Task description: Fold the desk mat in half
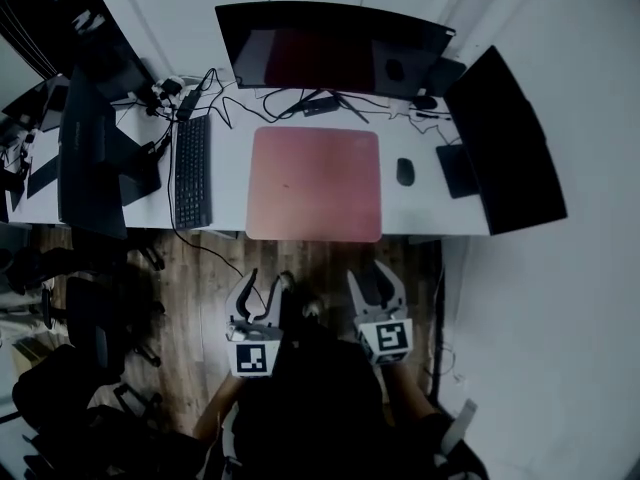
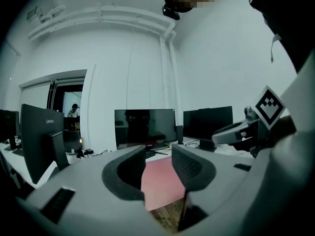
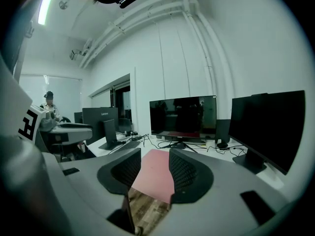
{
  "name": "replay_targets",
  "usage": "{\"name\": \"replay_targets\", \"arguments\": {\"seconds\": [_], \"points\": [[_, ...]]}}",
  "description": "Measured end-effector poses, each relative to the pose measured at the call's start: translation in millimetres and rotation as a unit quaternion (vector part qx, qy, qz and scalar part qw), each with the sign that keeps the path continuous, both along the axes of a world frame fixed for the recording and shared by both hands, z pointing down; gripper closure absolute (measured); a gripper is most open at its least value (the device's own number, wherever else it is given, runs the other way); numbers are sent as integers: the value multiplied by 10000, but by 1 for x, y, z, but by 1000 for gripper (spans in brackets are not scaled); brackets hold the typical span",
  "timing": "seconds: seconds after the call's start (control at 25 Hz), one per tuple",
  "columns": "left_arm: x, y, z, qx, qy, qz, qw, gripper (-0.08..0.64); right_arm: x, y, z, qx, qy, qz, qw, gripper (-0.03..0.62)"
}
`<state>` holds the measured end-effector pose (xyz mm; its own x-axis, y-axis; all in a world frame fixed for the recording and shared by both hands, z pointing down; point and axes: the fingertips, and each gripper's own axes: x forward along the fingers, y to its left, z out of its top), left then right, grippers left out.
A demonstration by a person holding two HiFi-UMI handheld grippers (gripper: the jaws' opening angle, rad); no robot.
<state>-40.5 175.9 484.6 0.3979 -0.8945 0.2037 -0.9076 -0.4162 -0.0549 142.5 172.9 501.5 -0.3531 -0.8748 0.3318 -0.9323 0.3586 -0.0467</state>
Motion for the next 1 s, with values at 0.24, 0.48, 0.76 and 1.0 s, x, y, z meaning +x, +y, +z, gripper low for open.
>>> {"name": "replay_targets", "arguments": {"seconds": [0.24,0.48,0.76,1.0], "points": [[12,-42,27,-147,-266,167,9994,396,9,-38,39,-261,394,-145,9988,426],[21,-77,66,-406,-858,577,9938,391,12,-69,81,-662,744,-297,9946,426],[19,-107,146,-636,-1803,1018,9763,375,18,-94,155,-1090,1432,-520,9823,425],[22,-121,213,-760,-2872,1718,9393,350,21,-103,219,-1534,2345,-1002,9547,425]]}}
